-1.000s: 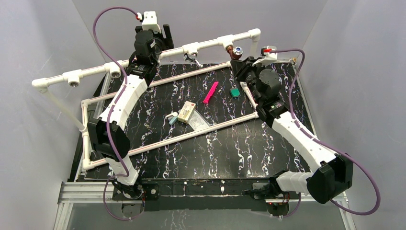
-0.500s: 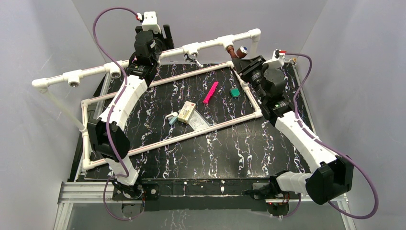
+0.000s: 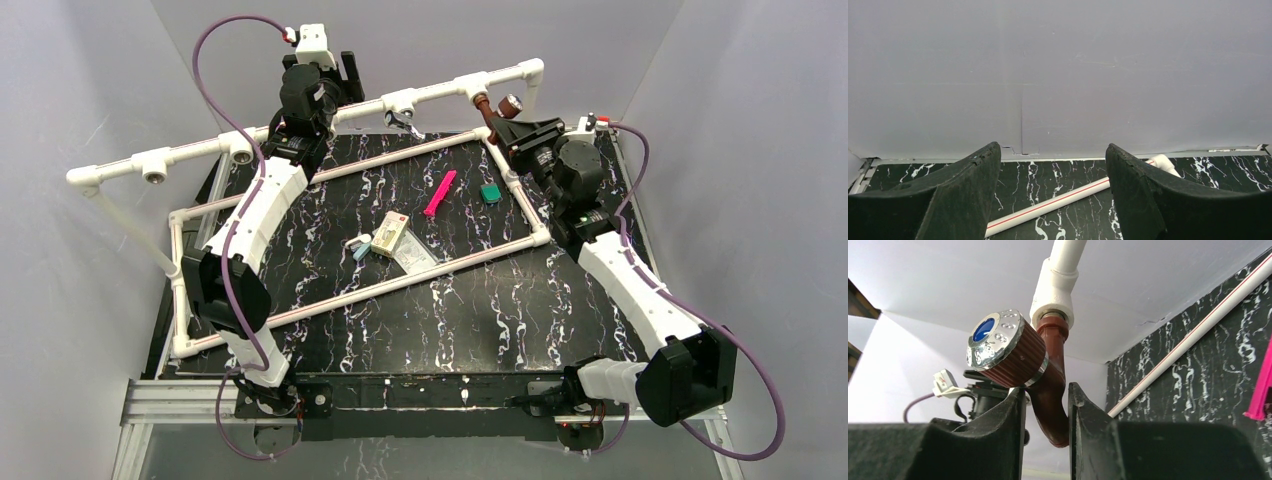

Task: Install the water faucets

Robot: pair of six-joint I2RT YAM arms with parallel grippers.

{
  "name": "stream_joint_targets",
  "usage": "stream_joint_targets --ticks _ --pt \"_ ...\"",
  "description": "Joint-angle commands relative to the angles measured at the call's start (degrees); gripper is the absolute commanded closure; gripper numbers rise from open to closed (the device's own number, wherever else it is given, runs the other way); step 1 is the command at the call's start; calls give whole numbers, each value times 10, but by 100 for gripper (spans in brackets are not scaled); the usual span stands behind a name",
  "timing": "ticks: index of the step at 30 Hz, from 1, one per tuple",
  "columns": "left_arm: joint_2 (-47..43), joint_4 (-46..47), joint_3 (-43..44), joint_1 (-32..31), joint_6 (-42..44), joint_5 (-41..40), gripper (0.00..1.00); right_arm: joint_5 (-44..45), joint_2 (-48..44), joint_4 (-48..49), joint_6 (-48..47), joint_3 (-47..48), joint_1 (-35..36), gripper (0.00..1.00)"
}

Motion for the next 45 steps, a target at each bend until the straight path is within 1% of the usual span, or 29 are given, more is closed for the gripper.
stream_joint_targets --ticks 1,5,9,12,17,22,30,35,41,43,44,45 --pt "-8 -133 -35 -10 -4 13 26 90 -1 -7 220 12 -26 99" --pt "-7 -136 -33 -10 -7 17 26 80 4 -27 257 16 -26 99" --pt "-8 -140 -30 -10 -6 16 26 84 6 -31 252 20 -26 99" --pt "-9 -140 -32 -10 -6 15 26 83 8 -31 223 30 -26 99" --pt "-7 -138 -34 -10 -10 15 26 84 7 -17 126 51 -25 99" --pt "-3 -136 -33 -10 -16 18 26 84 15 8 39 67 -25 82" --pt "-5 -139 -33 -10 -9 13 26 89 37 44 -45 85 -25 64" --pt "-5 -140 -34 -10 -4 10 26 81 59 57 -94 108 -25 60" --pt "-6 -139 -36 -10 1 9 26 53 83 92 -178 120 -25 51" --pt "-4 -140 -35 -10 1 9 26 37 90 108 -193 118 -25 51" --pt "-3 -140 -37 -11 1 9 26 35 92 112 -196 117 -25 54" --pt "-3 -140 -37 -10 1 9 26 31 94 118 -200 114 -25 59"
